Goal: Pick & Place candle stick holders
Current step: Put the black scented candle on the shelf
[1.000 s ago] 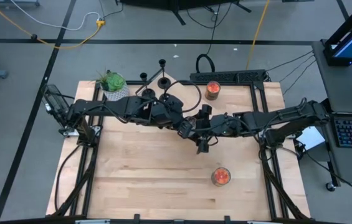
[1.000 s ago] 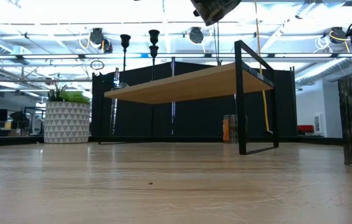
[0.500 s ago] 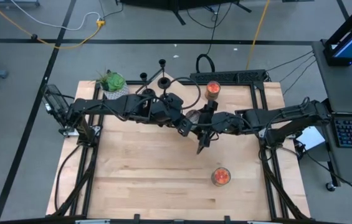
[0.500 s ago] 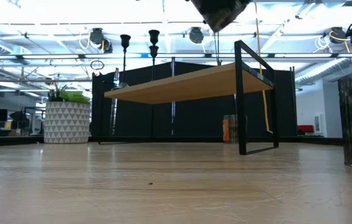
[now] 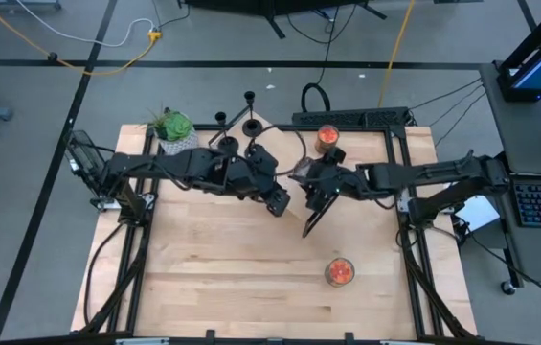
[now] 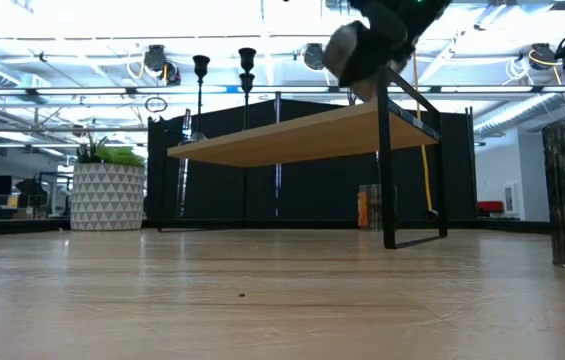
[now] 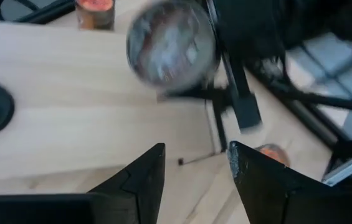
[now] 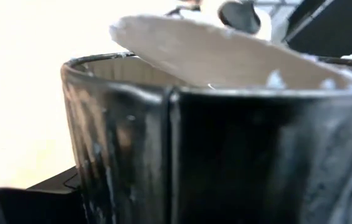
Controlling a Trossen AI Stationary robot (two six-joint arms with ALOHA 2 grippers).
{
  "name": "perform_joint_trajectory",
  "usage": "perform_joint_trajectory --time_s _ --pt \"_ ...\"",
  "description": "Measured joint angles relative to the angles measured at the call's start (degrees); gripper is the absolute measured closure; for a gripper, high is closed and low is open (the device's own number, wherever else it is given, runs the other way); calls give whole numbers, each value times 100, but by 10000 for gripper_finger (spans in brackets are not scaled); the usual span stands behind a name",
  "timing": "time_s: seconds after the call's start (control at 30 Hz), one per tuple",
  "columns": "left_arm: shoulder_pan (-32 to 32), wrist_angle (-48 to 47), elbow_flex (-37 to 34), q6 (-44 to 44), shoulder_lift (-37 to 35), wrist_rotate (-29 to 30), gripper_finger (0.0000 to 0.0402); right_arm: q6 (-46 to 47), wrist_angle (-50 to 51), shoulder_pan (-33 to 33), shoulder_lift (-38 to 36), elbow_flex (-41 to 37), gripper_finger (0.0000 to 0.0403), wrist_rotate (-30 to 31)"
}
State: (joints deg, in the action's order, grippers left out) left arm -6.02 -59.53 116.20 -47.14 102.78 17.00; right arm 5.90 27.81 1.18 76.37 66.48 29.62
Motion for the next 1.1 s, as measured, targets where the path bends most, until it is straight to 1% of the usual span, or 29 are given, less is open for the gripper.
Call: perform_joint_trajectory --time_s 0.13,0.23,0.37,0.43,0.53,0.67,0.8,0.97,1.1 --pt "-112 -445 0 -263 0 250 218 -45 -119 -380 -6 -239 66 -325" --pt "-200 -659 -4 -436 0 395 218 -40 -425 -612 -4 -394 66 -715" --pt "-298 -719 -4 -493 0 481 218 100 -1029 -865 -8 -579 66 -1453" --pt "-346 -721 -7 -508 2 542 218 159 -1278 -960 -8 -722 66 -1655" --pt "-387 -720 -7 -508 2 603 218 252 -1346 -1124 -9 -864 64 -1933" --pt "-413 -721 -7 -475 2 609 218 356 -1436 -1252 -32 -995 63 -2071" --pt "-418 -723 -7 -458 4 609 218 486 -1395 -1280 -59 -1017 62 -2071" --pt "-418 -788 -7 -456 9 609 218 525 -1087 -1280 -297 -1037 50 -2090" --pt "-418 -793 -7 -449 11 609 218 515 -777 -1280 -502 -1043 48 -2087"
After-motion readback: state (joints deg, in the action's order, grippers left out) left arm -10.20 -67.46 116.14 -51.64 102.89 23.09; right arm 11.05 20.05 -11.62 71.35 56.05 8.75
